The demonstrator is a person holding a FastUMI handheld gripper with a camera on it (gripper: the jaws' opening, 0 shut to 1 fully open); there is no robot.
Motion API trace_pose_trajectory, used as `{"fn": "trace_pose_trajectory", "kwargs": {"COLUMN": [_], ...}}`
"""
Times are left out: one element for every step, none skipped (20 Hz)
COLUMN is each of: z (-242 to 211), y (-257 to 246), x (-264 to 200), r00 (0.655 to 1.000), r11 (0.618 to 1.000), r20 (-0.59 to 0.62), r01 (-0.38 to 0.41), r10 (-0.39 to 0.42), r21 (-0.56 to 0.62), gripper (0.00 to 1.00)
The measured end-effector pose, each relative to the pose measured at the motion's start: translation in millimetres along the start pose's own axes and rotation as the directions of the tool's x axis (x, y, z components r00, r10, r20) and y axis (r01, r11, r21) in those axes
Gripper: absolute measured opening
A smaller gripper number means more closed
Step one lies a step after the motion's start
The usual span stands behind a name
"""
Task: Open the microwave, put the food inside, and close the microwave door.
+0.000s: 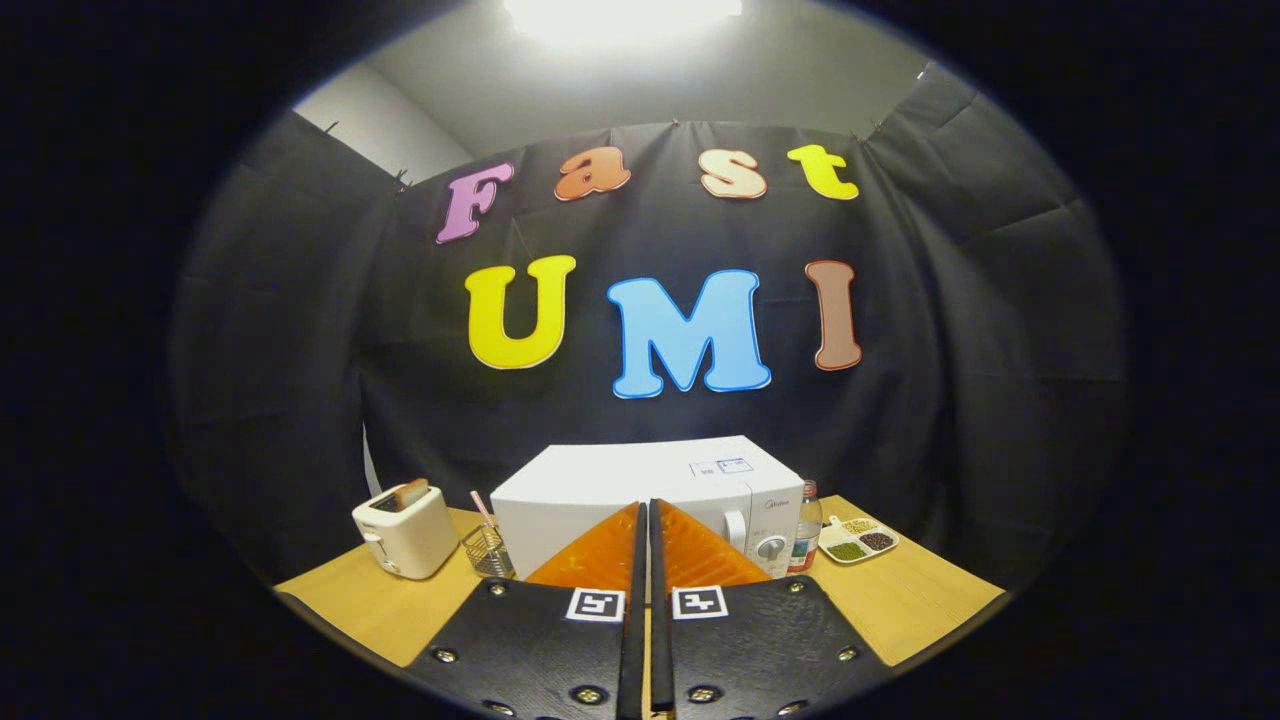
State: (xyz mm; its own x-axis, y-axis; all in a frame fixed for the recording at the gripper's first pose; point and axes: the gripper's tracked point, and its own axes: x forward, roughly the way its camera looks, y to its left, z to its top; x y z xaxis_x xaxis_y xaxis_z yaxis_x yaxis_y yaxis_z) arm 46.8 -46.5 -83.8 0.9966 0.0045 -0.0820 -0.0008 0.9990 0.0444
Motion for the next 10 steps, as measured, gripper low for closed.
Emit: {"fn": "trace_pose_trajectory", "kwargs": {"z": [10,19,27,35,39,42,44,43,39,35], "y": [1,1,-2,-7,-15,-16,-4,2,5,2], "x": [-7,-14,-19,-25,-30,-38,-44,-49,-50,-51], "r00": [1.000,1.000,1.000,0.999,0.996,0.995,0.998,0.999,1.000,0.999], "r11": [1.000,1.000,1.000,0.999,0.997,0.995,0.997,0.998,0.999,0.999], "r20": [0.005,0.007,0.011,0.019,0.020,0.017,0.016,0.010,-0.004,-0.013], "r01": [0.000,0.005,0.021,0.048,0.083,0.094,0.060,0.035,0.019,0.030], "r10": [0.000,-0.005,-0.021,-0.048,-0.083,-0.095,-0.061,-0.036,-0.019,-0.030], "r21": [0.000,0.001,0.003,0.001,0.007,0.022,0.038,0.049,0.044,0.019], "gripper": [0.03,0.03,0.03,0.03,0.03,0.03,0.29,0.55,0.80,0.81]}}
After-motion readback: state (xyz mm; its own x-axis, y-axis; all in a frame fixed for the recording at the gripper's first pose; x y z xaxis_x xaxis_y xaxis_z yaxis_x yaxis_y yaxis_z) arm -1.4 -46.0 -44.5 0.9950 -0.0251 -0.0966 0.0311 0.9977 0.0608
